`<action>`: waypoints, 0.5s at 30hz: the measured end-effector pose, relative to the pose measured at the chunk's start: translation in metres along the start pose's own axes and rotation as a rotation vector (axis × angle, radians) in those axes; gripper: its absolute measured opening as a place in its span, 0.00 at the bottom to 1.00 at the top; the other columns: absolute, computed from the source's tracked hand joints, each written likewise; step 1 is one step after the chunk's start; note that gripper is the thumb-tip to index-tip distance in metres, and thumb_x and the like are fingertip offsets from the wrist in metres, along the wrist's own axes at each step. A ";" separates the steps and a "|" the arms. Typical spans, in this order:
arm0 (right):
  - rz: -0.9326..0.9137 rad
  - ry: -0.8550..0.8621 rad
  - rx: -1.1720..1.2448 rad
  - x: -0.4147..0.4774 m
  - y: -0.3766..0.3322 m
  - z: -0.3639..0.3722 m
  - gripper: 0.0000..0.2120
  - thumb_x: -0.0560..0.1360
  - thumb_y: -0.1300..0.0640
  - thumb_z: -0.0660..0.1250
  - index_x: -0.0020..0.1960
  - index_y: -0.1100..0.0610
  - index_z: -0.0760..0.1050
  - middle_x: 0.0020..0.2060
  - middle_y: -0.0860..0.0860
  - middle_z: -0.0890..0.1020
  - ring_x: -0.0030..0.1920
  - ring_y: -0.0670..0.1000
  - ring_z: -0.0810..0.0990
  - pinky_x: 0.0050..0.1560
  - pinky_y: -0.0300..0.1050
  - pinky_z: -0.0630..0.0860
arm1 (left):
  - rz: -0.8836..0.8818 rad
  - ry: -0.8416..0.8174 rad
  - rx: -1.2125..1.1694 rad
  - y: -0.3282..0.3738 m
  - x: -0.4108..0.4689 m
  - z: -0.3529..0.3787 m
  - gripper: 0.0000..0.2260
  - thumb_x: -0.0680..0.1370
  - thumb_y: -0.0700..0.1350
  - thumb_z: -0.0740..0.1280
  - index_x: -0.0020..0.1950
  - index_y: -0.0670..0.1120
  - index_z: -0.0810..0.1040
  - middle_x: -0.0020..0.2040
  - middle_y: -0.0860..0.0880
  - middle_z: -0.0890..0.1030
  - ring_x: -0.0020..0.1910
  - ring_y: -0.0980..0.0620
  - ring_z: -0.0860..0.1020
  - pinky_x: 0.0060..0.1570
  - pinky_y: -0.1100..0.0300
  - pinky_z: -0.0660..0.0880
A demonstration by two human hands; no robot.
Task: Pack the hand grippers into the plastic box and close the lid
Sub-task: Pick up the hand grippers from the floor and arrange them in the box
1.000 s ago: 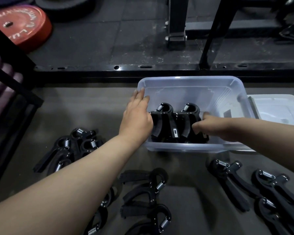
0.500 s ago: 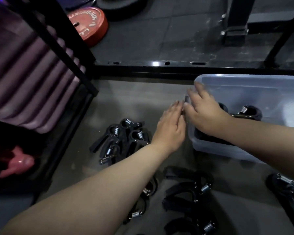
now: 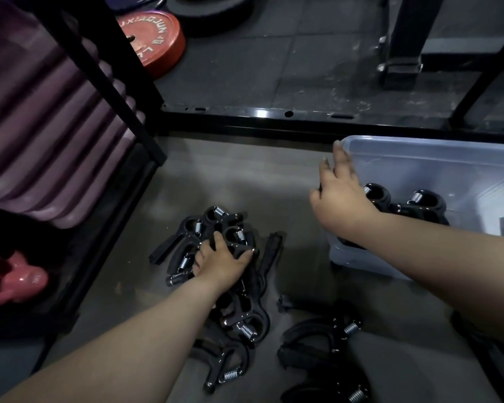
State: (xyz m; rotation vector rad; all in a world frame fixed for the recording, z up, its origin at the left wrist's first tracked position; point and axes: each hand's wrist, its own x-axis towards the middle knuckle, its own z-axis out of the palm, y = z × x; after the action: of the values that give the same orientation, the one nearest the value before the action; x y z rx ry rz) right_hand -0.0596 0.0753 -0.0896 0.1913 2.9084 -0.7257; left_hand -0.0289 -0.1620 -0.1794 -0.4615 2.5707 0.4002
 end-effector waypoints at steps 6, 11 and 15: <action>0.002 -0.016 -0.018 0.000 0.000 0.000 0.30 0.81 0.52 0.53 0.80 0.59 0.48 0.77 0.51 0.33 0.77 0.53 0.34 0.77 0.54 0.46 | 0.105 -0.085 0.036 -0.014 -0.006 0.000 0.54 0.68 0.70 0.67 0.80 0.46 0.41 0.75 0.42 0.52 0.75 0.40 0.54 0.73 0.48 0.56; -0.005 -0.016 -0.013 -0.001 0.000 0.000 0.30 0.81 0.52 0.53 0.80 0.59 0.48 0.77 0.51 0.33 0.77 0.52 0.33 0.76 0.53 0.45 | 0.059 -0.214 -0.198 -0.017 0.001 -0.002 0.53 0.64 0.60 0.75 0.78 0.43 0.49 0.75 0.41 0.60 0.73 0.42 0.63 0.72 0.51 0.64; -0.024 -0.001 0.014 -0.002 0.002 0.000 0.30 0.81 0.52 0.53 0.80 0.59 0.48 0.77 0.50 0.33 0.77 0.51 0.34 0.76 0.51 0.43 | 0.059 -0.085 -0.448 -0.012 -0.001 -0.013 0.34 0.54 0.54 0.73 0.58 0.50 0.71 0.52 0.49 0.81 0.49 0.51 0.81 0.50 0.55 0.80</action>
State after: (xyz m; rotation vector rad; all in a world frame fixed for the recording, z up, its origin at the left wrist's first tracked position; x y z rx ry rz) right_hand -0.0575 0.0773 -0.0902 0.1580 2.9106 -0.7492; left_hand -0.0286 -0.1769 -0.1702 -0.5098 2.4104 1.0037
